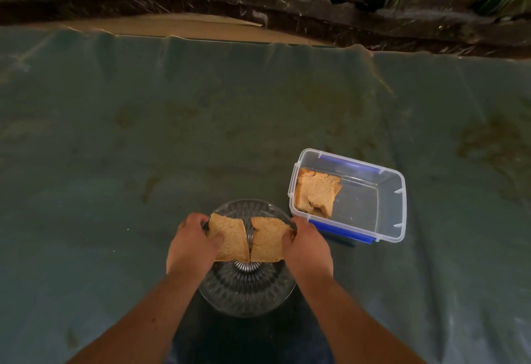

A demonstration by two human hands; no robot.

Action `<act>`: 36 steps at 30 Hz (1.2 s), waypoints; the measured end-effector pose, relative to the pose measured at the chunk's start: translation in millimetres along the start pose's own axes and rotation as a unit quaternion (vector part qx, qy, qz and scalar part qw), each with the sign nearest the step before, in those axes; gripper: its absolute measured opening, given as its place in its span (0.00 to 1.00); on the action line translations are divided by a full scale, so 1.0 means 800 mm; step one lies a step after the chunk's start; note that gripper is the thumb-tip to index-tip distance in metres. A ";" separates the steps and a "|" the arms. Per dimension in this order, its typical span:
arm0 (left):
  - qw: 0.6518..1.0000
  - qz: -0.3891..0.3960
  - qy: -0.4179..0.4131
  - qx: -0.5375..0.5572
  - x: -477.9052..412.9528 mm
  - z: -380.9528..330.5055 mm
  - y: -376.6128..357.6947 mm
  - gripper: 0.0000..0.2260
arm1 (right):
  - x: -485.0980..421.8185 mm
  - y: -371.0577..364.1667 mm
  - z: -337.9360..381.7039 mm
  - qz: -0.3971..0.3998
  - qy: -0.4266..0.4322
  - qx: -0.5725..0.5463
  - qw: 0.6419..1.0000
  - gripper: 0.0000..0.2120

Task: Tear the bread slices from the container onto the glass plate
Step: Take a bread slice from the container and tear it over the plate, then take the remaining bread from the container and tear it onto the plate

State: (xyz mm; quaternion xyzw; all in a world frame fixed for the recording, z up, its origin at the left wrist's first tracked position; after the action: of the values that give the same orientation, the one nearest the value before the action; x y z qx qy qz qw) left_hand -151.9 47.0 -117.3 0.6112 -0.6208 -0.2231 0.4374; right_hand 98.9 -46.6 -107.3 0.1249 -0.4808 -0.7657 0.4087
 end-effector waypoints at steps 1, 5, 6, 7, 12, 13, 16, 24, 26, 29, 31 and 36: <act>1.000 0.000 0.000 0.001 0.000 -0.003 -0.001 0.20 | -0.001 0.003 -0.002 -0.005 0.003 0.000 1.000 0.13; 1.000 0.004 -0.009 -0.006 0.005 -0.017 -0.004 0.20 | -0.002 0.008 -0.016 0.003 -0.006 0.000 1.000 0.12; 1.000 0.008 -0.013 -0.007 0.007 -0.021 -0.005 0.19 | -0.002 0.008 -0.019 0.014 -0.002 0.004 1.000 0.12; 1.000 0.012 -0.016 -0.008 0.009 -0.026 -0.007 0.19 | -0.002 0.008 -0.021 0.024 0.004 0.007 1.000 0.13; 0.998 0.047 -0.037 -0.014 0.017 -0.051 -0.015 0.09 | -0.002 0.021 -0.017 0.037 0.060 0.043 0.997 0.06; 0.997 0.058 -0.044 -0.017 0.018 -0.059 -0.016 0.06 | -0.003 0.027 -0.012 0.031 0.082 0.056 0.995 0.09; 0.993 0.088 -0.076 -0.019 0.021 -0.090 -0.020 0.03 | -0.010 0.060 0.008 -0.031 0.149 0.044 0.987 0.15; 0.963 0.100 -0.246 -0.054 0.036 -0.206 -0.030 0.04 | -0.121 0.102 0.007 -0.042 -0.043 -0.012 0.998 0.11; 0.957 0.092 -0.266 -0.068 0.036 -0.227 -0.034 0.04 | -0.138 0.091 0.010 -0.016 -0.050 0.018 0.998 0.20; 0.956 0.073 -0.271 -0.078 0.031 -0.249 -0.039 0.03 | -0.152 0.071 0.013 0.019 -0.048 0.100 0.994 0.34; 0.959 0.064 -0.265 -0.078 0.026 -0.261 -0.041 0.04 | -0.156 0.060 0.012 0.032 -0.050 0.139 0.989 0.40; 0.964 0.072 -0.241 -0.081 0.020 -0.283 -0.052 0.04 | -0.157 0.048 0.010 0.037 -0.030 0.203 0.978 0.41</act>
State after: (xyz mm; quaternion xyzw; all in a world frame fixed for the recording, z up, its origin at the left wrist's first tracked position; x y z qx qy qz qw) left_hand 58.2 83.9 -29.9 0.4554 -0.7304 -0.3808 0.3377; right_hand 193.9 44.4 -96.4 0.1641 -0.6425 -0.6401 0.3880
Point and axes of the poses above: each hand's wrist, its own x-axis away from the middle knuckle, its own y-axis out of the back of the hand, z = x × y, the point moved 6 cm from there along -x, towards the middle knuckle, and after that the axes turned 10 degrees about -z, right-handed, at the moved point
